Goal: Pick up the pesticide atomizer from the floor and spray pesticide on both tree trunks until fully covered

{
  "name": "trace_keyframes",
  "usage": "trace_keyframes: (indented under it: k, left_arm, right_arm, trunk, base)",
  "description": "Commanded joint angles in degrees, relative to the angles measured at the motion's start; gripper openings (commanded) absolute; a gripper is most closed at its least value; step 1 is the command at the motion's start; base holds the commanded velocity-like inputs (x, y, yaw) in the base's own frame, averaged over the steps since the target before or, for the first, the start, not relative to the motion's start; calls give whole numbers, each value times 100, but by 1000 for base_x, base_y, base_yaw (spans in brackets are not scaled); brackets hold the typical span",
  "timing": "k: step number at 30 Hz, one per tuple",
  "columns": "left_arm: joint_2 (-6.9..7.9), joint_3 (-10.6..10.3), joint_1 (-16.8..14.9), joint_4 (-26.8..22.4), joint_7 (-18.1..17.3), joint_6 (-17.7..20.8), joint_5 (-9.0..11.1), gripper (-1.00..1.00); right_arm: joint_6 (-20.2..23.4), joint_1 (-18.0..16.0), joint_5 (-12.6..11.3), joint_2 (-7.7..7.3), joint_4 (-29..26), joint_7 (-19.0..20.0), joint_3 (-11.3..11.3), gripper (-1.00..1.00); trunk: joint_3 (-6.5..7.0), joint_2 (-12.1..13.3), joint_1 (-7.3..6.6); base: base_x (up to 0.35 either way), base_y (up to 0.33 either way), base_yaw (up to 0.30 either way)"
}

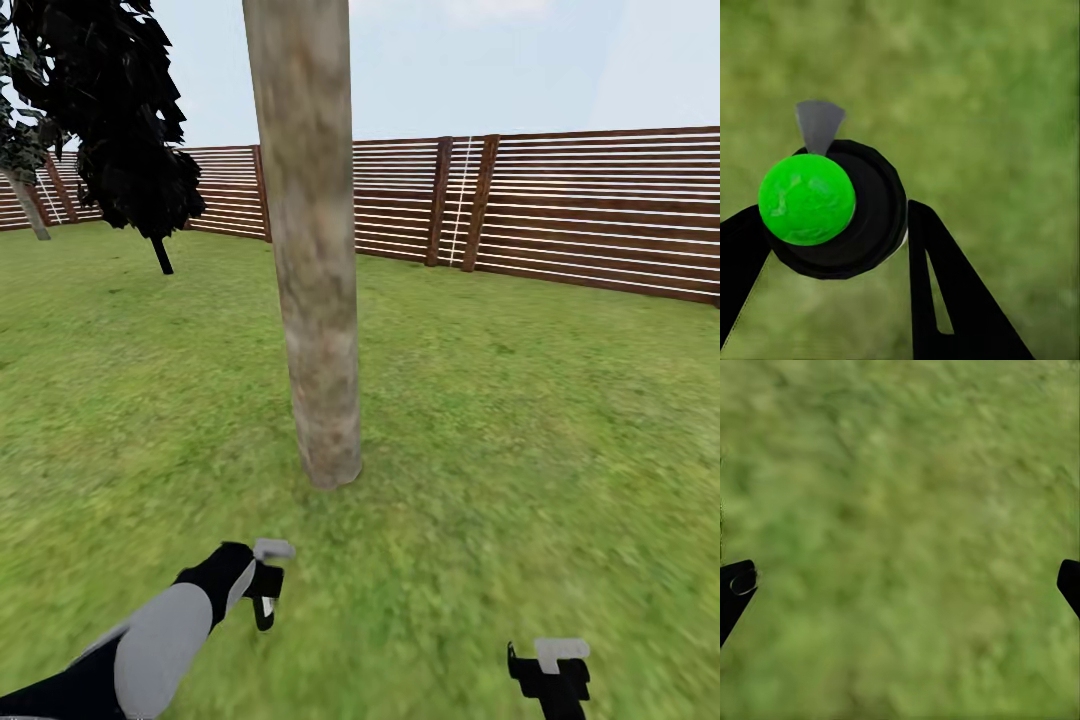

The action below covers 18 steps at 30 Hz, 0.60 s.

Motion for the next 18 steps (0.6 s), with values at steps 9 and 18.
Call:
trace_keyframes:
  k: [9,18]
  left_arm:
    - [21,-28,22,-661,-12,-25,440,-100]
    - [10,-27,22,-675,-10,-25,448,-100]
  right_arm:
    - [-1,9,-3,38,181,7,3,100]
    - [-1,9,-4,41,193,13,4,100]
  trunk:
    - [0,0,0]
    - [0,0,0]
  base:
    - [233,-98,0]
    - [37,-269,0]
